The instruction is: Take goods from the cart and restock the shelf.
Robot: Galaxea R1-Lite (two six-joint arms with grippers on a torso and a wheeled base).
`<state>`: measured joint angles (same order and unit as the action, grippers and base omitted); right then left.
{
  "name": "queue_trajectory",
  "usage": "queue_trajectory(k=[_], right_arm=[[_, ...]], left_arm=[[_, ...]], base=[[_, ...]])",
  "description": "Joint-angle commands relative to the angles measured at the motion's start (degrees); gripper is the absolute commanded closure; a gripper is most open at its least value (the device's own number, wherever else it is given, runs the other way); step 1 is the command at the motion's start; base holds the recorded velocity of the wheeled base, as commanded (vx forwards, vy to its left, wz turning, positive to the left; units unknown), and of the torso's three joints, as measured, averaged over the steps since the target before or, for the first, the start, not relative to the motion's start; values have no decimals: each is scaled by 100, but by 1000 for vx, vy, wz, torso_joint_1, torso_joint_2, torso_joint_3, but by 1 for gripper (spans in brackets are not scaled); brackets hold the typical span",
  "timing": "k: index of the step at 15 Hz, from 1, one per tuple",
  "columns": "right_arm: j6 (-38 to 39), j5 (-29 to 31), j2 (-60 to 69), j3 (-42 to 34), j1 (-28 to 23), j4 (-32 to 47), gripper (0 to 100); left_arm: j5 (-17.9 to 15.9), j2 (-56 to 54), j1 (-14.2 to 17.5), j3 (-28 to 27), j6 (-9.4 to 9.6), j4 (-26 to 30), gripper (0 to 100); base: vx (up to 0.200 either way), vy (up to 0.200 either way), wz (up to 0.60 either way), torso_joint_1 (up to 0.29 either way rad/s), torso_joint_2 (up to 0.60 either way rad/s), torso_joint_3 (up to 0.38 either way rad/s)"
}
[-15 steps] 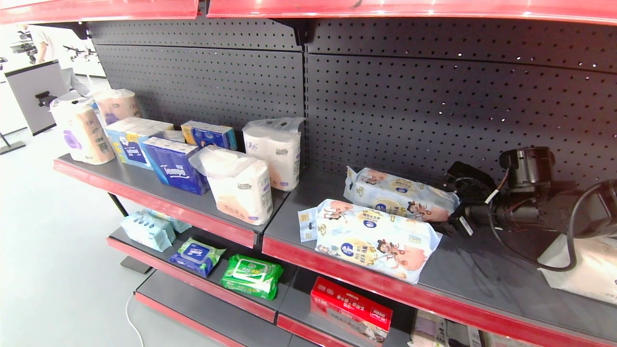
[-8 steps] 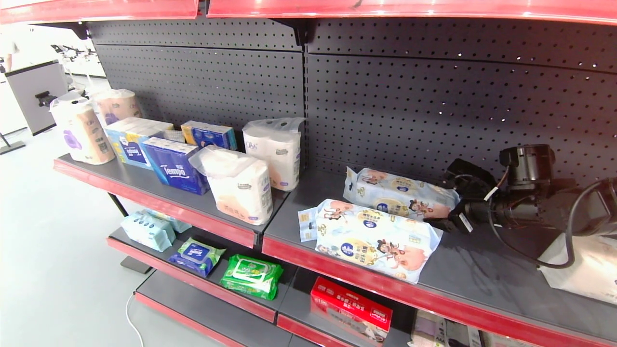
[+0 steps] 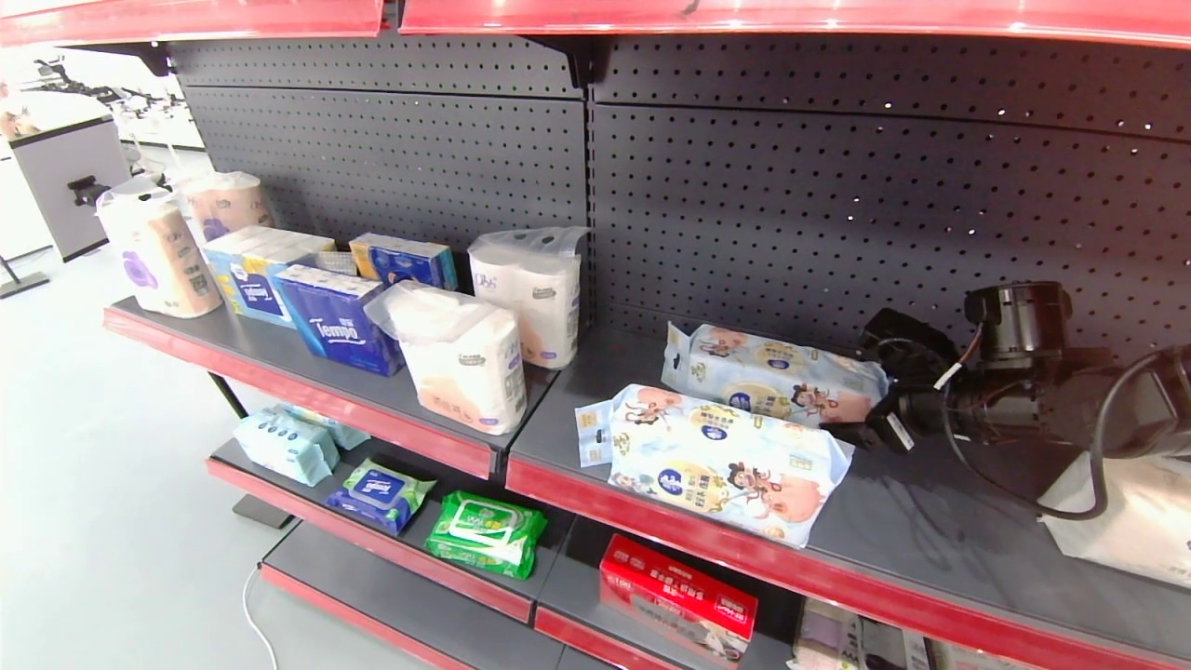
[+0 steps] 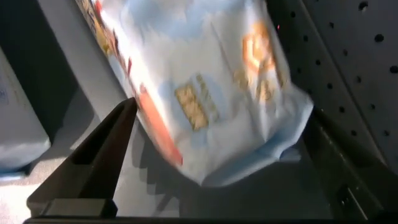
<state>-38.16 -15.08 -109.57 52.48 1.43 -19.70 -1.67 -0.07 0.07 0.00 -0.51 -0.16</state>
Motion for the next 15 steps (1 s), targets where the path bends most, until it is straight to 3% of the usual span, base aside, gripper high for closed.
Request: queue_trajectory(k=[1, 8, 15], right_arm=[[28, -21, 164, -133, -81, 1, 0], [783, -364, 1060, -889, -608, 1, 0], [880, -777, 2018, -1601, -995, 1, 0]], left_arm=[[0, 7, 1, 0, -2, -2, 0], [0, 7, 1, 0, -2, -2, 0], [0, 7, 1, 0, -2, -2, 0]], base=[[0, 0, 0, 0, 0, 0], [0, 0, 0, 0, 0, 0], [0, 0, 0, 0, 0, 0]])
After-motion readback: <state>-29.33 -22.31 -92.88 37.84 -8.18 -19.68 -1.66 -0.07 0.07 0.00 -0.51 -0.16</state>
